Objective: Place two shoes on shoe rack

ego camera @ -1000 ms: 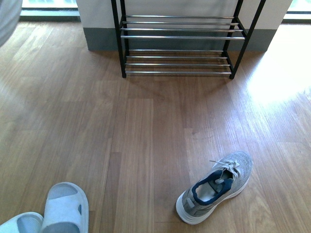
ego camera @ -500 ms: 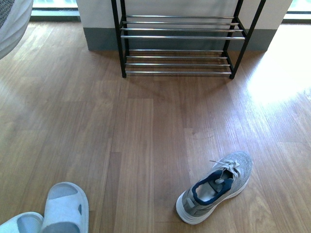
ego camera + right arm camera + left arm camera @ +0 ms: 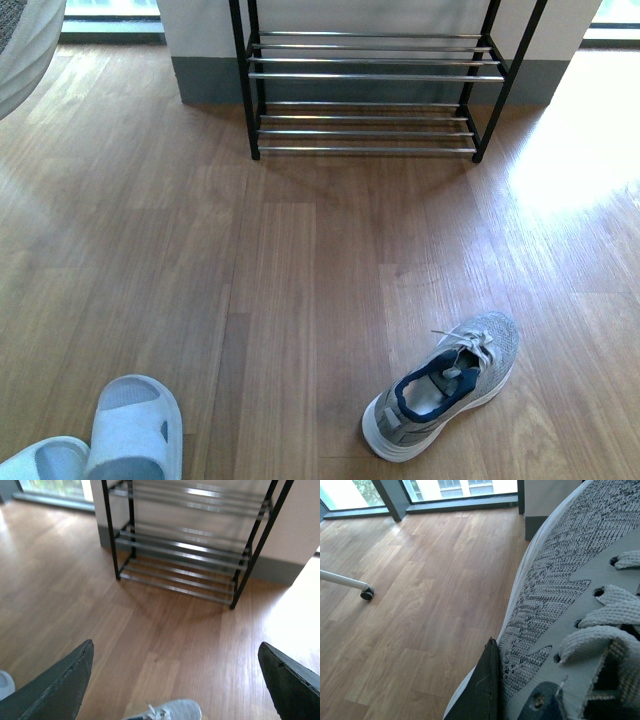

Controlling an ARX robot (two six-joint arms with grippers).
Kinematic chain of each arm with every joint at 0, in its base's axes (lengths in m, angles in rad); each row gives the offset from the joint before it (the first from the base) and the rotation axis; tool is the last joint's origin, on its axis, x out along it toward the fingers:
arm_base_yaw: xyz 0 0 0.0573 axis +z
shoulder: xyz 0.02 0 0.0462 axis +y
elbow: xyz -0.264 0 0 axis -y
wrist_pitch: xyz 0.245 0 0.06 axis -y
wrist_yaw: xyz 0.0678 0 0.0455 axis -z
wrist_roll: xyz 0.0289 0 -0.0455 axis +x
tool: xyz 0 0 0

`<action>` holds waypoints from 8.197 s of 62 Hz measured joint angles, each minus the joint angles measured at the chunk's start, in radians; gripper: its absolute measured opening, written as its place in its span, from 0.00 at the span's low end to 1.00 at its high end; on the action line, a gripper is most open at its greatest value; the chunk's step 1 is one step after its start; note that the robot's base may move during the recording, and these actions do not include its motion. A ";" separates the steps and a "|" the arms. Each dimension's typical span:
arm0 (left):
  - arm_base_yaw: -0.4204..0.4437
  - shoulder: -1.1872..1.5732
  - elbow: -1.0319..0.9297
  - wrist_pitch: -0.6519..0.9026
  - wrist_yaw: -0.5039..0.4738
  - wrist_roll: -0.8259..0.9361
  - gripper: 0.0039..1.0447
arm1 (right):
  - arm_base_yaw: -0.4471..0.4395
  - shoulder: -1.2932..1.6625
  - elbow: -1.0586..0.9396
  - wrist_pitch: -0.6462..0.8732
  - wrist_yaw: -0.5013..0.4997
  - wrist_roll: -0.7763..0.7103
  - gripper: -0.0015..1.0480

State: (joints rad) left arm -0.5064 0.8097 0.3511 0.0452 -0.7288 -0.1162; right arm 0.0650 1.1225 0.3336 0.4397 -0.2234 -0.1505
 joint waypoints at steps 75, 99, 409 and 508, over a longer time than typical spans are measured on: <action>0.000 0.000 0.000 0.000 0.002 0.000 0.01 | 0.024 1.383 0.531 -0.071 0.137 0.603 0.91; 0.000 0.000 0.000 0.000 0.002 0.000 0.01 | 0.105 1.422 0.527 -0.024 0.128 0.678 0.91; -0.003 -0.001 -0.003 0.000 0.002 0.000 0.01 | -0.084 -0.542 -0.145 -0.218 0.077 -0.265 0.01; -0.001 -0.002 -0.004 0.000 0.002 0.000 0.01 | 0.253 -0.094 0.183 -0.401 0.260 0.318 0.01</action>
State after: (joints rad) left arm -0.5072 0.8078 0.3470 0.0452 -0.7273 -0.1158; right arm 0.3176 1.0286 0.5163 0.0387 0.0364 0.1677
